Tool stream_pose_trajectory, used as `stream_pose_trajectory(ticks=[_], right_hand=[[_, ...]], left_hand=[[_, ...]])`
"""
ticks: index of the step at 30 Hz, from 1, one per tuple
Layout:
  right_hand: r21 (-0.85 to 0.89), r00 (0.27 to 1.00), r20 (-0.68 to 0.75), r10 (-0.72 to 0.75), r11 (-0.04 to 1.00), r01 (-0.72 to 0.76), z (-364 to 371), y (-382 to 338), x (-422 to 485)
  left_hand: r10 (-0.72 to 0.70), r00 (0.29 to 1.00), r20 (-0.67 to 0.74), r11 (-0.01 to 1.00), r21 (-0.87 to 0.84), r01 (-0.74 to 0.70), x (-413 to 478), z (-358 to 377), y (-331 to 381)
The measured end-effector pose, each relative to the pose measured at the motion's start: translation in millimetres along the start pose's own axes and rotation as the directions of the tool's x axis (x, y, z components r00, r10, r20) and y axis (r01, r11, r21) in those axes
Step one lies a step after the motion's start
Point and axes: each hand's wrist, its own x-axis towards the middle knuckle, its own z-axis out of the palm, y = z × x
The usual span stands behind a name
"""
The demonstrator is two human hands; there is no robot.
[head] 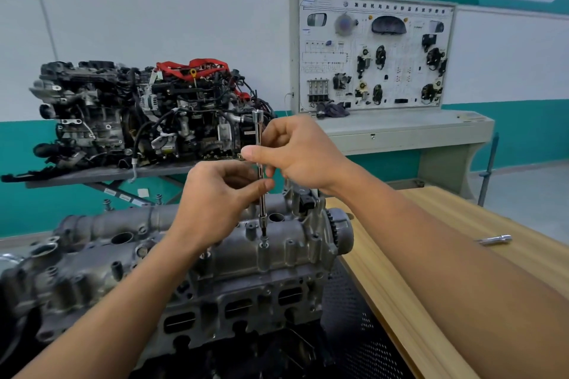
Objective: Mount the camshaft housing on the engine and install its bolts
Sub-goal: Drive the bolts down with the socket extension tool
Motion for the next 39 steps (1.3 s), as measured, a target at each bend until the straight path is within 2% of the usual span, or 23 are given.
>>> stream_pose_trajectory(ticks=[3,7,9,12,15,17,19,22,26,28,31,33,35,39], right_hand=[[-0.005,1.000,-0.006,0.013,1.000,-0.013,1,0,0],[0.042,0.995,0.101,0.016,0.999,-0.020,-5,-5,-1],[0.031,0.990,0.137,0.009,0.999,-0.013,-8,-6,-1],[0.006,0.994,0.105,-0.008,1.000,0.007,-7,-5,-1],[-0.001,1.000,0.007,-0.024,1.000,0.024,0,-1,-2],[-0.006,0.999,-0.026,-0.030,1.000,0.029,3,0,-1],[0.035,0.999,-0.026,-0.018,0.999,0.019,2,-1,-1],[0.107,0.998,0.058,-0.007,0.994,0.001,-5,-6,-1],[0.056,0.994,0.111,-0.009,0.998,0.003,-12,-8,-1],[0.047,0.998,0.064,-0.010,0.999,0.007,-9,-8,-2],[0.015,0.998,-0.050,-0.026,1.000,0.027,-2,-4,-1],[-0.002,0.995,-0.091,-0.029,1.000,0.028,-1,-2,-1],[0.036,0.998,-0.062,-0.010,0.999,0.013,-2,-3,-2],[0.048,0.996,0.087,0.021,0.999,-0.026,-11,-5,-3]], left_hand=[[-0.008,0.998,0.066,1.000,0.027,0.006,1,-1,0],[0.010,0.972,0.235,0.995,0.094,-0.033,2,-7,4],[0.007,0.965,0.262,0.990,0.131,-0.042,4,-8,4],[0.013,0.977,0.213,0.995,0.093,-0.033,3,-5,4],[0.025,0.999,0.047,0.998,0.064,-0.028,1,1,5],[0.007,1.000,-0.010,1.000,0.030,-0.007,1,2,5],[-0.008,1.000,0.011,1.000,0.015,0.008,1,3,6],[-0.012,0.987,0.162,0.998,0.056,0.003,3,-1,8],[-0.034,0.954,0.297,0.992,0.126,-0.004,8,-7,10],[-0.022,0.961,0.275,0.996,0.093,-0.004,6,-4,12],[0.003,0.996,0.091,0.999,0.037,-0.006,3,1,12],[-0.011,1.000,0.020,1.000,0.010,0.011,3,1,11],[-0.002,0.999,0.047,1.000,0.027,0.001,4,0,9],[-0.005,0.975,0.220,0.997,0.078,-0.013,6,-4,8]])
